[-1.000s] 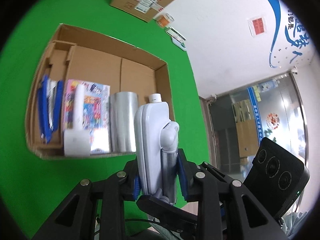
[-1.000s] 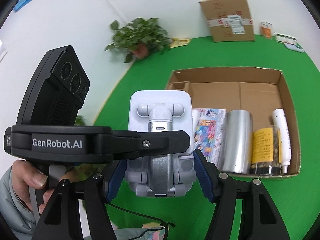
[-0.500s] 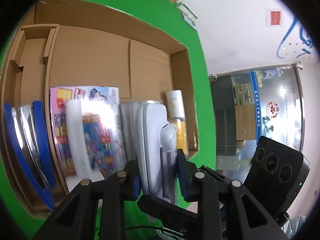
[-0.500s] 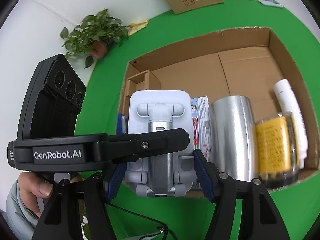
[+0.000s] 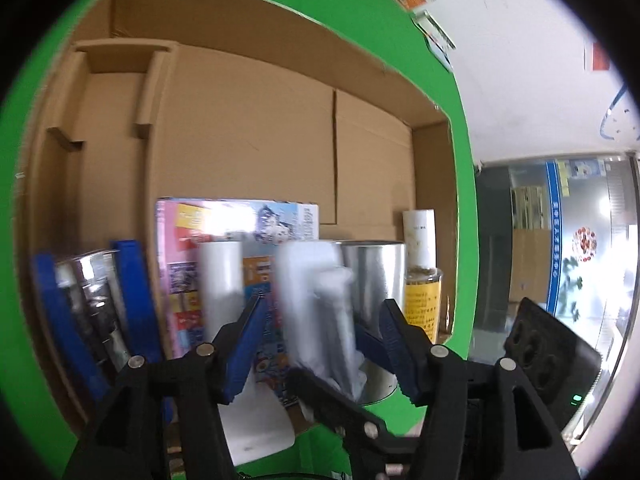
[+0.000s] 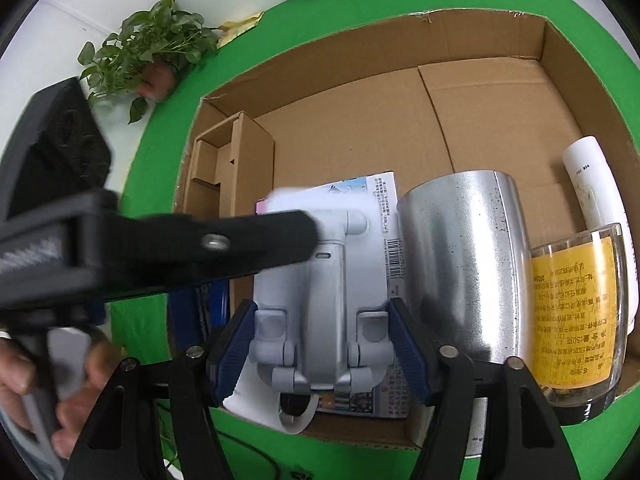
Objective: Organize rigid objects
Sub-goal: 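Carry the phone stand into the box beside the game box and release it, then move the left tool to the pastel Rubik's cube and grasp it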
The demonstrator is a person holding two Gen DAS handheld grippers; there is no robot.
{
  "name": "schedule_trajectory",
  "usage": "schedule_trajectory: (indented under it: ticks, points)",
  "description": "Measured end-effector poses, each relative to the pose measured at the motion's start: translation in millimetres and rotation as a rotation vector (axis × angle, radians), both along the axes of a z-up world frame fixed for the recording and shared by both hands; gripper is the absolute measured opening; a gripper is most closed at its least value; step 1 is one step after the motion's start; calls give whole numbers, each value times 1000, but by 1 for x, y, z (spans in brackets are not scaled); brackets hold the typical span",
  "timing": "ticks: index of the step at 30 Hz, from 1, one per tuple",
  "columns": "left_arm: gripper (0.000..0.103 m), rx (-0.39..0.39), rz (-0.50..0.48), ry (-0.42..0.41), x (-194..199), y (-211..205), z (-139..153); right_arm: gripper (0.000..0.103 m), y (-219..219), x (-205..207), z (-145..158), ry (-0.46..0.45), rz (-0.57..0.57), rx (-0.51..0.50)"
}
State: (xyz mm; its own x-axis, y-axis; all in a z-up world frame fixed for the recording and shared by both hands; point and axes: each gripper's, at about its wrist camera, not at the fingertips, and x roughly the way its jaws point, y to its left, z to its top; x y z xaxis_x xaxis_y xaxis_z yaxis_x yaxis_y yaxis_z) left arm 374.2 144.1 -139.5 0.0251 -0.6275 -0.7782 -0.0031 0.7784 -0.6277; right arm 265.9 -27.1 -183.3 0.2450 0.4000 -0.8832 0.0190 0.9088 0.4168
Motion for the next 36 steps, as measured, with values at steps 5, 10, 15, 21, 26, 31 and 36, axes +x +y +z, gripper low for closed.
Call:
schedule_trajectory:
  ticks: [5, 10, 15, 21, 26, 31, 36]
  points:
    - [58, 114, 57, -159, -29, 24, 43, 99, -4, -18, 34, -148, -11, -69]
    - [82, 259, 184, -438, -87, 44, 102, 102, -19, -62, 82, -298, -8, -197]
    - [57, 343, 262, -449, -143, 62, 125, 72, -38, -105, 96, -299, 33, -171]
    - [14, 359, 286, -425, -212, 60, 135, 102, -51, -153, 96, -311, 97, -118]
    - [83, 430, 340, -315, -262, 52, 120, 102, -51, -191, 77, -276, 161, -101]
    - [83, 346, 331, -142, -303, 48, 74, 102, -36, -235, 40, -138, 302, -29]
    - [83, 252, 327, 20, -338, 40, 13, 102, -10, -277, -6, 37, 463, 30]
